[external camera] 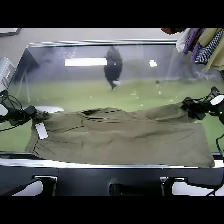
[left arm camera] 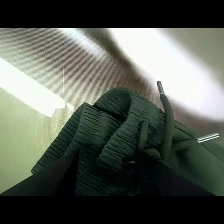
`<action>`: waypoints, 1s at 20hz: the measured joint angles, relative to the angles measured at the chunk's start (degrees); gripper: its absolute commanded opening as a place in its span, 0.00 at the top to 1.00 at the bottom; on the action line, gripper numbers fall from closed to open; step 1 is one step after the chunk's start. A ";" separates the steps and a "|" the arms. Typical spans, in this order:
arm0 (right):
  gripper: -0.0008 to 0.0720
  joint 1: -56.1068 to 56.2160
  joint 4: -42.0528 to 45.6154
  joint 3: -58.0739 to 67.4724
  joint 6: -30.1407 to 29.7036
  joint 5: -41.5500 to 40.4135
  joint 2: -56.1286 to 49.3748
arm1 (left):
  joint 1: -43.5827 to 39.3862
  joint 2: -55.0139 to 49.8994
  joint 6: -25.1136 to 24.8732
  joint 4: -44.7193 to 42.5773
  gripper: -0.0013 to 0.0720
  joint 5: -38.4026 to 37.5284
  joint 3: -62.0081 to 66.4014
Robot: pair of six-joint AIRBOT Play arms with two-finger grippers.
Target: Fold the clothes and pants, and hang the long-sleeved shirts on hangers.
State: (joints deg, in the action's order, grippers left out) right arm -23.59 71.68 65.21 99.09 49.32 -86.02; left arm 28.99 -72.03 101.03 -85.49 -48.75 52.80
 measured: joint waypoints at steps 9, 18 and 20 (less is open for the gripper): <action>0.95 0.28 -0.15 0.00 1.01 -2.71 1.29 | -0.39 -1.36 -0.61 4.42 0.94 0.13 1.66; 0.95 0.26 -0.31 0.00 -0.35 -7.91 12.46 | 0.48 4.37 -7.52 9.77 0.94 -1.05 10.29; 0.95 0.24 1.42 0.00 -0.74 -6.97 16.04 | 1.66 6.80 -8.26 8.83 0.94 -5.73 10.82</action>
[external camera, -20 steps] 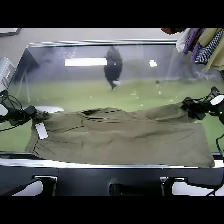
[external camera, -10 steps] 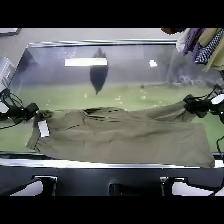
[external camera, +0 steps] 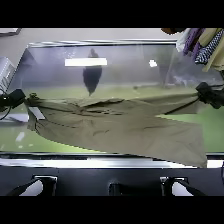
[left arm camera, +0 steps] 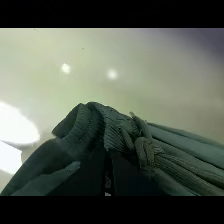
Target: Fold the clothes and pants, and hang the long-sleeved shirts on hangers.
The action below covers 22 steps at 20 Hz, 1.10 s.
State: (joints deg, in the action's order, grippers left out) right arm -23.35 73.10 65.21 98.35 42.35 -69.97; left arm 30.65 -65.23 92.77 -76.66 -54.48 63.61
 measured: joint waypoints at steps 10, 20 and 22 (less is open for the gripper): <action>0.95 0.00 10.97 -10.88 1.03 12.04 4.85 | 3.06 1.38 0.42 -12.11 0.94 -21.81 -17.55; 0.22 0.00 19.08 -15.54 7.56 17.27 5.97 | 3.39 7.15 2.80 -11.19 0.39 -8.79 -15.28; 0.22 0.00 19.32 -13.70 9.35 18.58 6.73 | 4.37 8.09 3.10 -9.94 0.39 -3.34 -12.09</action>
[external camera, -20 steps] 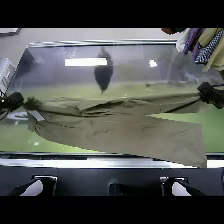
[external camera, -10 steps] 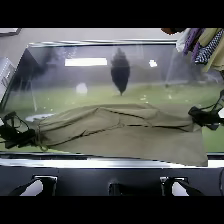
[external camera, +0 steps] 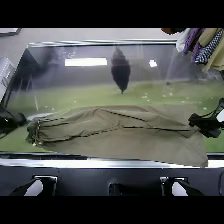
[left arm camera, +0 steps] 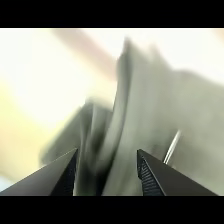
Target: Fold the clothes and pants, and hang the long-sleeved shirts on hangers.
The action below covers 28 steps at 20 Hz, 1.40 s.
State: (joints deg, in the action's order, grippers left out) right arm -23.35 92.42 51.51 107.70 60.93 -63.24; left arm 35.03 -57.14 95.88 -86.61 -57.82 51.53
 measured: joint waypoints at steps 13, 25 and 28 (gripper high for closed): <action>0.22 0.00 0.17 14.67 6.38 2.14 0.76 | 3.34 -24.46 -7.72 10.80 0.39 4.04 7.89; 0.04 -0.07 -1.62 16.22 7.89 6.40 -4.59 | -0.04 -31.78 -14.10 18.58 0.94 3.54 8.57; 0.04 -1.25 -2.80 19.63 8.09 7.02 -9.29 | -0.02 -31.78 -14.84 18.47 0.94 1.81 9.92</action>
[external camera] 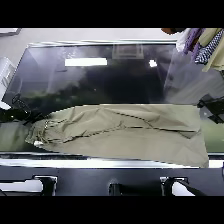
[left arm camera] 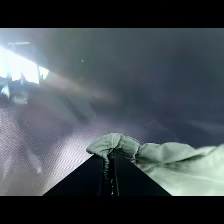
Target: Fold the clothes and pants, and hang the long-sleeved shirts on hangers.
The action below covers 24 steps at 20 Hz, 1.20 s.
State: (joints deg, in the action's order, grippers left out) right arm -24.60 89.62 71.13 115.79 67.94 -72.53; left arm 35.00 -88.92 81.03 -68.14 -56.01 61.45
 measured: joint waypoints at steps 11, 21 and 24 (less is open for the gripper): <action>0.04 -11.10 -16.02 5.22 -16.72 -6.36 -16.79 | 0.00 0.20 -0.98 1.53 0.94 -1.95 3.45; 0.82 -11.52 -21.09 5.33 -23.32 -6.16 -23.52 | 0.00 0.46 -1.11 3.34 0.94 -2.58 3.54; 0.88 -11.52 -21.29 5.33 -24.46 -5.25 -23.82 | 0.00 0.72 -1.14 3.58 0.94 -2.64 3.54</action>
State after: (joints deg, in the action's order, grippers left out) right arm -36.12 68.34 76.47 91.33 62.70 -96.36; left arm 35.00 -88.20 79.90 -64.55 -58.65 64.99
